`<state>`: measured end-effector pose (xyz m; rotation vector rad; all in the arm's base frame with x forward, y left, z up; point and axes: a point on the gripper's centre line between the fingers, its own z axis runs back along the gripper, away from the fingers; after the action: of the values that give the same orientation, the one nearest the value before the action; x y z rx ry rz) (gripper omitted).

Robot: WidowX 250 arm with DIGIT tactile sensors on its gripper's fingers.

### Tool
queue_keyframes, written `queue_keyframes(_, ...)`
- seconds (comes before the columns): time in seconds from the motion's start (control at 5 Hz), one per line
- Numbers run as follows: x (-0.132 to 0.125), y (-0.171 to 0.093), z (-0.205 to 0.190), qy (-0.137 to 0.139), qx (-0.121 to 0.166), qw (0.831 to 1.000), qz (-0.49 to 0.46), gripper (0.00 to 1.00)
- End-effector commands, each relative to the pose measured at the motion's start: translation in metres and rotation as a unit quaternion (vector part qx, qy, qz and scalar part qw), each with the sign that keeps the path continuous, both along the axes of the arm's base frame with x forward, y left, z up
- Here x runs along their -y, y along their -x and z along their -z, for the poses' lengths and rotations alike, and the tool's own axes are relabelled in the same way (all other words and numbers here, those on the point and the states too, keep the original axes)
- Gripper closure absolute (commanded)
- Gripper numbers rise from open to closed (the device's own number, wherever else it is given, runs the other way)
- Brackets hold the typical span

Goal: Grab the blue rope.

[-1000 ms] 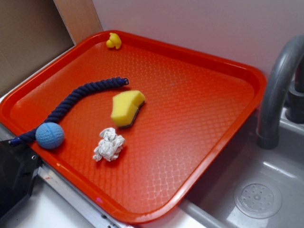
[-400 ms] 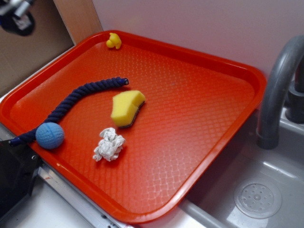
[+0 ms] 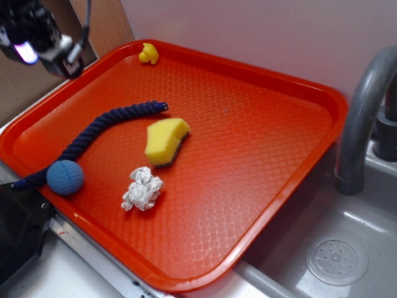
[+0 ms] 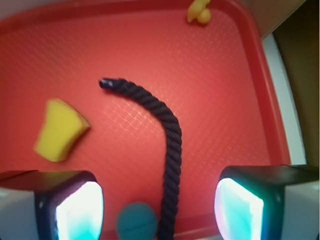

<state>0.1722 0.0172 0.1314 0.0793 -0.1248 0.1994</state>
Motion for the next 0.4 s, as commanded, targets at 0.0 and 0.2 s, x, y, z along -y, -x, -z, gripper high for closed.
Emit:
queue_keyframes(0.0, -0.004, -0.009, 0.054, -0.011, -0.019, 0.999, 0.036, 0.00)
queue_keyframes(0.2, -0.016, -0.009, 0.079, 0.007, -0.040, 0.999, 0.037, 0.00)
